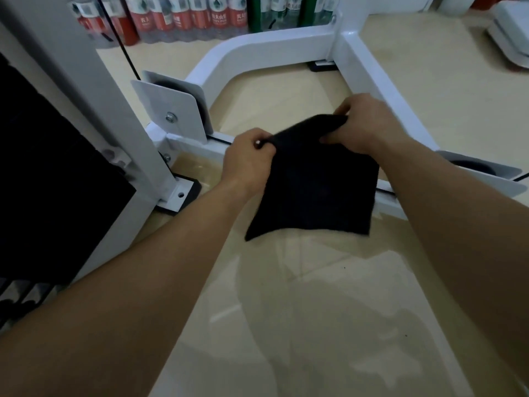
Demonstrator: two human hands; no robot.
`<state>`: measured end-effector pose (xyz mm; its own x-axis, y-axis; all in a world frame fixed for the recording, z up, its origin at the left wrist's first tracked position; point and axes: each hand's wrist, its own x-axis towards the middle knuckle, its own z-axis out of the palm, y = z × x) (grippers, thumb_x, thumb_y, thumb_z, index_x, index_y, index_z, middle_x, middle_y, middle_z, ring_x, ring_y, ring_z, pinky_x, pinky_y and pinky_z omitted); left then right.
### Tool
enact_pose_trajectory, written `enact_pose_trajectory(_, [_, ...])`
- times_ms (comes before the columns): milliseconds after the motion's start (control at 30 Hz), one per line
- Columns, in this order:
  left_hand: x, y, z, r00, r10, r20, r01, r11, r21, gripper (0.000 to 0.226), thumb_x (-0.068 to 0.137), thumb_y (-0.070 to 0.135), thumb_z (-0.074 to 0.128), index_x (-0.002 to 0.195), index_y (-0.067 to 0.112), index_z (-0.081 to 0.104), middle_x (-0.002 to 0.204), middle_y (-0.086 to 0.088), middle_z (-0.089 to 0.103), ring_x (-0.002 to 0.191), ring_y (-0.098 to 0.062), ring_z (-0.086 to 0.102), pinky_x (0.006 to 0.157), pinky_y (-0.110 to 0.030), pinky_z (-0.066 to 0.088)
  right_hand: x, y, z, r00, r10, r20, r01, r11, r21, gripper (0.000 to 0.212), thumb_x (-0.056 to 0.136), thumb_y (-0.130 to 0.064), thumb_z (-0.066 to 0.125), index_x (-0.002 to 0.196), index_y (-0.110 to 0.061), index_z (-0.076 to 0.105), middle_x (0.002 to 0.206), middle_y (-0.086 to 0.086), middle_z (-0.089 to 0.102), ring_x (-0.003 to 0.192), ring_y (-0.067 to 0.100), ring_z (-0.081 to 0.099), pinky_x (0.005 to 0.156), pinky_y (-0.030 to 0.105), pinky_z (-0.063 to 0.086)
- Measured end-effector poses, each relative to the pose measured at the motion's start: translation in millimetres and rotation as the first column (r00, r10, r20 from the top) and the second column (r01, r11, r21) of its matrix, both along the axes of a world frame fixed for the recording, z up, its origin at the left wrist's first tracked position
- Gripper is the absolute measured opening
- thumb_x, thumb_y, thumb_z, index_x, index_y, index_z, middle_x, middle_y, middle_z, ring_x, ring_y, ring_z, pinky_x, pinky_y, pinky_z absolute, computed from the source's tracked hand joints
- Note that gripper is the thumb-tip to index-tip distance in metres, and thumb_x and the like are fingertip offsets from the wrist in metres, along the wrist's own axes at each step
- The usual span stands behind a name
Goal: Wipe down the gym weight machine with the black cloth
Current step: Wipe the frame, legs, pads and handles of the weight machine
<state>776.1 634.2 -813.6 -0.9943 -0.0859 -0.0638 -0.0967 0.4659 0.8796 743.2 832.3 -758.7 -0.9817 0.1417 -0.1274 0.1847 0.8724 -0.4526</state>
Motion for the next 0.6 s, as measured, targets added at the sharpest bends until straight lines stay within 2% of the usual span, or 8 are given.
enact_pose_trajectory(133, [-27,-15,0,0.98,0.197,-0.008,-0.192,0.949,-0.248,0.028,0.096,0.015,0.048,0.115,0.019,0.067,0.109,-0.001,0.068,0.099,-0.022,0.063,0.084,-0.031,0.049,-17,-26,-28,0.998,0.053,0.026,-0.054,0.998,0.025,0.076,0.08,-0.048,0.077,0.142,-0.02,0.045,0.136,0.009,0.053,0.124,0.03,0.052,0.098,0.04,0.045])
enact_pose_trajectory(200, [-35,-25,-2,0.976,0.218,-0.018,-0.211,0.916,-0.342,0.032,0.096,0.015,0.045,0.12,0.02,0.066,0.117,-0.005,0.067,0.102,-0.025,0.063,0.084,-0.032,0.049,-4,-38,-54,0.993,0.093,-0.068,-0.086,0.991,0.102,0.07,0.091,-0.046,0.064,0.148,-0.016,0.037,0.144,0.013,0.045,0.129,0.034,0.046,0.1,0.044,0.042])
enact_pose_trajectory(300, [-41,-30,-4,0.974,0.226,-0.026,-0.218,0.896,-0.387,0.033,0.096,0.014,0.041,0.118,0.019,0.065,0.115,-0.006,0.065,0.093,-0.024,0.059,0.082,-0.035,0.049,30,-35,-92,0.947,0.191,-0.26,-0.143,0.971,0.191,0.05,0.098,-0.041,0.046,0.141,-0.016,0.046,0.132,0.011,0.054,0.115,0.035,0.053,0.091,0.047,0.047])
enact_pose_trajectory(367, [-45,-28,-7,0.969,0.248,-0.017,-0.239,0.908,-0.343,0.034,0.096,0.011,0.039,0.119,0.02,0.063,0.116,-0.005,0.063,0.093,-0.022,0.057,0.081,-0.033,0.047,44,-24,-112,0.925,0.314,-0.213,-0.229,0.91,0.347,0.049,0.102,-0.046,0.034,0.141,-0.017,0.045,0.123,0.009,0.06,0.106,0.034,0.057,0.087,0.046,0.047])
enact_pose_trajectory(433, [-45,-24,-13,0.969,0.244,-0.042,-0.247,0.933,-0.26,0.037,0.096,0.008,0.04,0.126,0.02,0.057,0.127,-0.005,0.058,0.107,-0.022,0.058,0.09,-0.032,0.047,45,-20,-122,0.912,0.368,-0.18,-0.26,0.858,0.443,0.053,0.103,-0.049,0.026,0.139,-0.016,0.045,0.117,0.009,0.061,0.099,0.034,0.058,0.084,0.044,0.045])
enact_pose_trajectory(467, [-41,-22,-17,0.973,0.196,-0.122,-0.223,0.937,-0.27,0.04,0.094,0.006,0.042,0.13,0.019,0.053,0.134,-0.005,0.053,0.117,-0.022,0.055,0.098,-0.032,0.045,43,-22,-122,0.913,0.367,-0.176,-0.252,0.849,0.466,0.054,0.102,-0.049,0.023,0.136,-0.014,0.047,0.113,0.01,0.061,0.096,0.033,0.058,0.081,0.043,0.045])
enact_pose_trajectory(533, [-30,-16,-28,0.929,-0.068,-0.364,-0.102,0.898,-0.428,0.046,0.088,0.001,0.048,0.133,0.012,0.053,0.142,-0.007,0.046,0.127,-0.024,0.049,0.107,-0.034,0.042,37,-30,-121,0.915,0.363,-0.179,-0.235,0.837,0.494,0.055,0.101,-0.05,0.02,0.124,-0.011,0.052,0.104,0.011,0.062,0.089,0.033,0.057,0.075,0.042,0.042])
enact_pose_trajectory(600, [-27,-13,-48,0.834,-0.399,-0.381,0.059,0.752,-0.657,0.041,0.09,0.004,0.05,0.131,0.007,0.056,0.142,-0.011,0.051,0.132,-0.027,0.048,0.112,-0.04,0.038,32,-41,-120,0.918,0.353,-0.178,-0.22,0.83,0.513,0.054,0.1,-0.049,0.021,0.109,-0.01,0.056,0.095,0.012,0.063,0.082,0.034,0.058,0.069,0.04,0.037])
